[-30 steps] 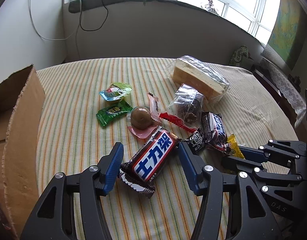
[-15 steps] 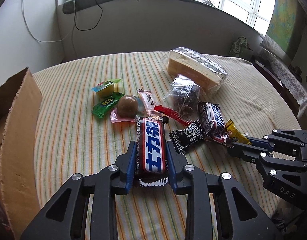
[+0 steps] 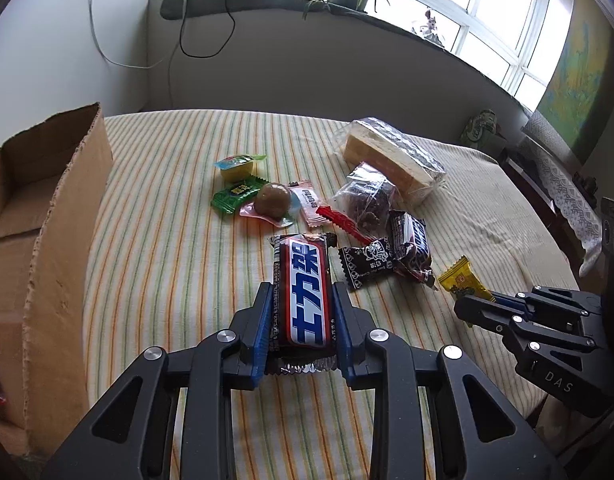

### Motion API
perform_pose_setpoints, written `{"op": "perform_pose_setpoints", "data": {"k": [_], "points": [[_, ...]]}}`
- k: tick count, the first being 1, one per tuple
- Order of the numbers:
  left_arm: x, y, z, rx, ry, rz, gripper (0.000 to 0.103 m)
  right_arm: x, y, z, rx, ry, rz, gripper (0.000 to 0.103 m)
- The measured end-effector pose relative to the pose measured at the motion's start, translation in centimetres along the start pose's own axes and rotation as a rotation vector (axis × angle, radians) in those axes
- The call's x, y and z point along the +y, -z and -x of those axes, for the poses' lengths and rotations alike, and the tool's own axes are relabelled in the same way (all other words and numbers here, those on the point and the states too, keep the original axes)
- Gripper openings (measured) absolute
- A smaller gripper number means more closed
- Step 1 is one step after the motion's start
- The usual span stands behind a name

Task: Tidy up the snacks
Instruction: 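Carry the bar and yellow candy into the box and release both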

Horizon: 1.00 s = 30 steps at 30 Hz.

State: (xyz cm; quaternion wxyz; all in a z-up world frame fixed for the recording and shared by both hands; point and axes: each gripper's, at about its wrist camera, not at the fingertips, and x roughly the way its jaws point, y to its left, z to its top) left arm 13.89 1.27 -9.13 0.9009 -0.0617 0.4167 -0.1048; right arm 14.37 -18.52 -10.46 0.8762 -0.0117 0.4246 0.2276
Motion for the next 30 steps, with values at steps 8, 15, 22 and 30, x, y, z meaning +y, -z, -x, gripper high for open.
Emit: {"op": "perform_pose_setpoints", "data": {"k": [8,15,22,30], "points": [[0.9,0.7,4.0,-0.073,-0.015,0.034,0.027,2.4,-0.1,2.3,-0.038,-0.011,0.031,0.010],[3.5,1.1,7.5,-0.141,-0.045,0.084,0.027,5.9,-1.4,3.4,-0.068,-0.042,0.083,0.010],[7.0,1.7,10.4,-0.194,-0.121,0.125,0.027,10.4,-3.2,2.6,-0.084,-0.084,0.158,0.010],[10.7,2.5,12.6,-0.227,-0.206,0.172,0.027,15.5,-5.7,0.5,-0.091,-0.137,0.232,0.010]]}}
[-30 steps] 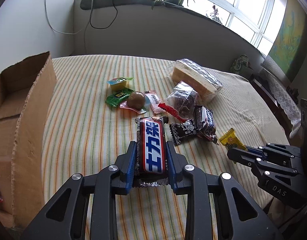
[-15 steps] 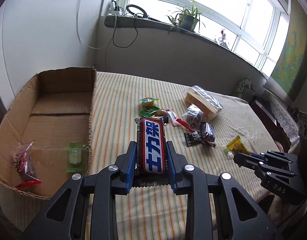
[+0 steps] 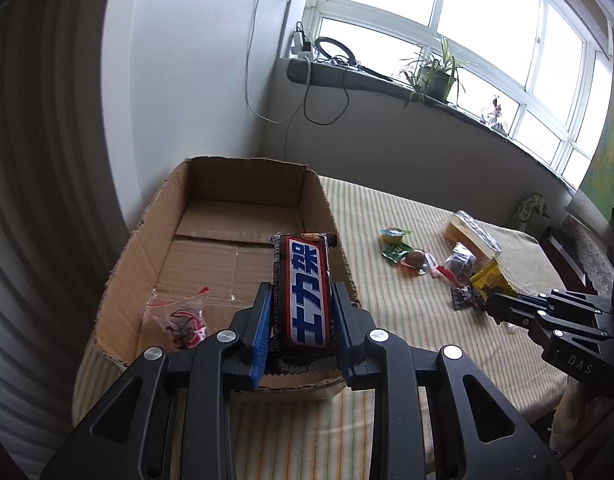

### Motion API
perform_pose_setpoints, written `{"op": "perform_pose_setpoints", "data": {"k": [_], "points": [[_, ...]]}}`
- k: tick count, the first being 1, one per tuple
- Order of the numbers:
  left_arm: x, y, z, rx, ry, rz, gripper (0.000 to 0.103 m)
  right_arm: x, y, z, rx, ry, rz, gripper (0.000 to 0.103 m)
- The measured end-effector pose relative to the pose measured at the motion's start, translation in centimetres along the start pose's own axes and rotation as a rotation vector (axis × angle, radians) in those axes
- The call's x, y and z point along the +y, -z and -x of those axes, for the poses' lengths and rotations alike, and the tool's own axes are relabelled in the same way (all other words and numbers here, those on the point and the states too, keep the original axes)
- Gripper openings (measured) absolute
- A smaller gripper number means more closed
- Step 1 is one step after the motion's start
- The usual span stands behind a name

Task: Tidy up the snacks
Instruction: 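Carry the bar and yellow candy into the box and release both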

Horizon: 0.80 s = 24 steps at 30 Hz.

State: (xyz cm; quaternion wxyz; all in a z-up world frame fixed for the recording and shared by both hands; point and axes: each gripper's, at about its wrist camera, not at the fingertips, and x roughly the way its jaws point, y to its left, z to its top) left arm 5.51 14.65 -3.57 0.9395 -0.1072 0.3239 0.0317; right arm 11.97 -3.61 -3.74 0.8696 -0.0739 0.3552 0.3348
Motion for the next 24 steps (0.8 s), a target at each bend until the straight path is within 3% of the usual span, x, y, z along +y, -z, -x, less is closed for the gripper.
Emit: {"op": "perform_pose_setpoints", "data": {"k": [10,24], "points": [[2.7,0.0,0.1,-0.014,-0.043,0.038,0.027,4.8,-3.1,-4.0,0.014,-0.058,0.088,0.010],[4.3,-0.1,-0.4,-0.009,-0.060,0.053,0.027,8.3,-3.9,-8.1,0.060,-0.091,0.158,0.010]]}}
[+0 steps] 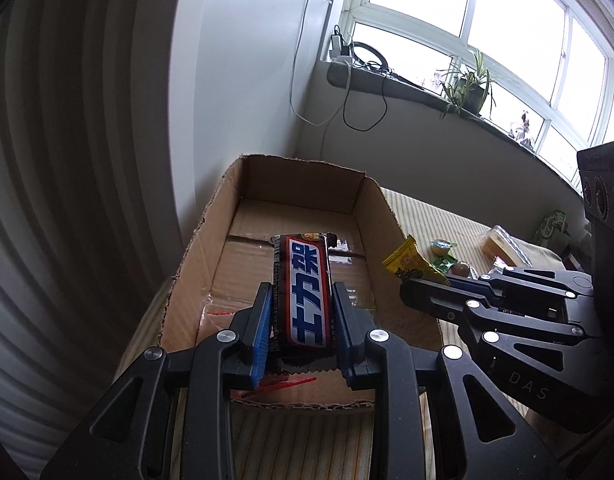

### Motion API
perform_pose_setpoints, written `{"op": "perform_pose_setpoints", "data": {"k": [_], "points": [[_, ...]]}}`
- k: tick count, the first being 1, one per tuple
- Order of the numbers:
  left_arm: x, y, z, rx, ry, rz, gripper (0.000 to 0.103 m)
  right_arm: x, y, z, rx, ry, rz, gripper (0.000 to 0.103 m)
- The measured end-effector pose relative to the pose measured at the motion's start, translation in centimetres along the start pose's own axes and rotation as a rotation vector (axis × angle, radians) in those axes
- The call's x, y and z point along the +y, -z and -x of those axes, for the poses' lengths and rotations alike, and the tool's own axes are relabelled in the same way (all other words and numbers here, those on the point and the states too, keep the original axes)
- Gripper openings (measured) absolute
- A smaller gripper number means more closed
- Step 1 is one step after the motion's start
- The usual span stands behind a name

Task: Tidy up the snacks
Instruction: 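Carry the bar and yellow candy into the box and release both, then grasp the black wrapper with the left gripper while the right gripper grasps the small clear green candy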

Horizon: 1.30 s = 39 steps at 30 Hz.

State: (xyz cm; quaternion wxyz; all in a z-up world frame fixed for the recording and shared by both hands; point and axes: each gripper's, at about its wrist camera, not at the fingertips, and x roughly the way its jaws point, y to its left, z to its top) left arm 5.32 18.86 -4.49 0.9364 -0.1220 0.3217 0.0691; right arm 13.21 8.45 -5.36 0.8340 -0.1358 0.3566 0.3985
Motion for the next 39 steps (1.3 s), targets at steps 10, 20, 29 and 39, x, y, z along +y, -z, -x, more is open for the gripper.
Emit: {"op": "perform_pose_setpoints", "data": {"k": [10,20,29,39], "points": [[0.1,-0.3,0.5,-0.013,-0.025,-0.001,0.027,-0.2,-0.1,1.3,-0.024,0.005,-0.001,0.023],[-1.6,-0.6,2.2,-0.043,-0.029,-0.028,0.027,-1.9,1.9,6.1,-0.086,0.013,-0.039,0.026],[-5.5,-0.9,3.0,-0.058,0.011,-0.076,0.027,-7.5,6.6,11.3,-0.104,0.081,-0.138,0.026],[-11.6,0.1,0.5,0.004,0.123,-0.129,0.027,-15.4,13.6,14.4,-0.042,0.220,-0.262,0.026]]}}
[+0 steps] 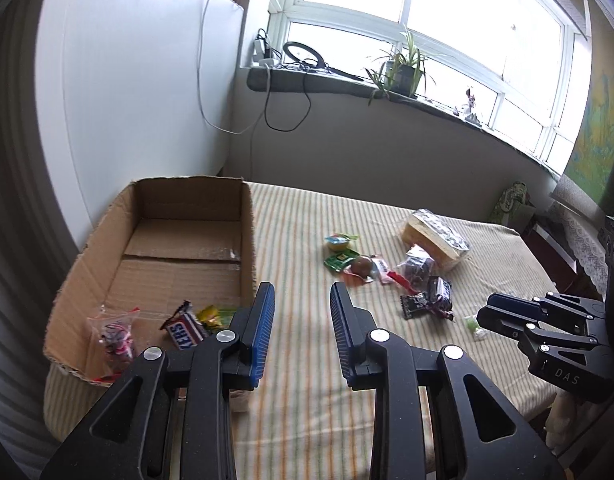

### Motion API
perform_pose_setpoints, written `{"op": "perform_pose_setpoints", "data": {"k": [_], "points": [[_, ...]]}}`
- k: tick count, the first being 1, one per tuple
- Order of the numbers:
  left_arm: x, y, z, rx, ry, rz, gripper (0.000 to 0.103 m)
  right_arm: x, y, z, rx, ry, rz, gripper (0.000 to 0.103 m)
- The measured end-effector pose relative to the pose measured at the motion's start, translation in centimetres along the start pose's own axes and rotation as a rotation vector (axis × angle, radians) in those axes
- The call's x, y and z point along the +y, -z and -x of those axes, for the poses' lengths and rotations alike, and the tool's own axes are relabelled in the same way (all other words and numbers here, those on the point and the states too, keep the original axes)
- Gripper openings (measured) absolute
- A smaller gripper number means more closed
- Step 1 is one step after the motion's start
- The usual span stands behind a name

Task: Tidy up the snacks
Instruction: 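Grasp the black wrapper with the left gripper while the right gripper grasps the small clear green candy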

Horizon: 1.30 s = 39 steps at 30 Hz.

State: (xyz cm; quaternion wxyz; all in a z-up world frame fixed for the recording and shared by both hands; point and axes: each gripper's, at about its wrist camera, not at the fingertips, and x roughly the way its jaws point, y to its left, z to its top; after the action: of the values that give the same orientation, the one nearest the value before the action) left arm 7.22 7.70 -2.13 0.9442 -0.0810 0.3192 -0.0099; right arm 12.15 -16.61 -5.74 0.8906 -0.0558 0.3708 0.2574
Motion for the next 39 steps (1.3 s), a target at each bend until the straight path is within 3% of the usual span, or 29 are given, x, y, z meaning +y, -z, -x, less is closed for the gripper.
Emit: {"op": "perform_pose_setpoints", "data": {"k": [4,5,7,9,19,29,35,39], "points": [[-2.3,0.4,-1.6,0.042,0.050,-0.026,0.027,-2.9,1.5,-0.8,0.036,0.019,-0.048,0.026],[-2.9,0.5,-2.1,0.053,0.066,-0.036,0.032,-3.4,1.8,-1.2,0.048,0.020,-0.058,0.027],[-4.1,0.8,-2.9,0.074,0.096,-0.054,0.043,-4.1,2.3,-1.7,0.057,0.021,-0.079,0.050],[-5.3,1.0,-3.9,0.098,0.121,-0.077,0.048,-4.7,2.3,-2.2,0.056,0.012,-0.097,0.055],[-9.2,1.6,-8.8,0.198,0.174,-0.213,0.048,-4.7,1.9,-4.7,0.098,0.026,-0.044,0.055],[-11.2,1.7,-13.2,0.290,0.119,-0.386,0.048,-5.2,1.9,-5.4,0.115,0.031,-0.041,0.055],[-12.6,1.6,-14.1,0.304,0.135,-0.475,0.048,-5.7,2.1,-5.6,0.130,0.033,-0.044,0.042],[-12.9,1.5,-14.3,0.315,0.146,-0.476,0.044,-5.6,2.1,-5.6,0.132,0.045,-0.036,0.036]]}}
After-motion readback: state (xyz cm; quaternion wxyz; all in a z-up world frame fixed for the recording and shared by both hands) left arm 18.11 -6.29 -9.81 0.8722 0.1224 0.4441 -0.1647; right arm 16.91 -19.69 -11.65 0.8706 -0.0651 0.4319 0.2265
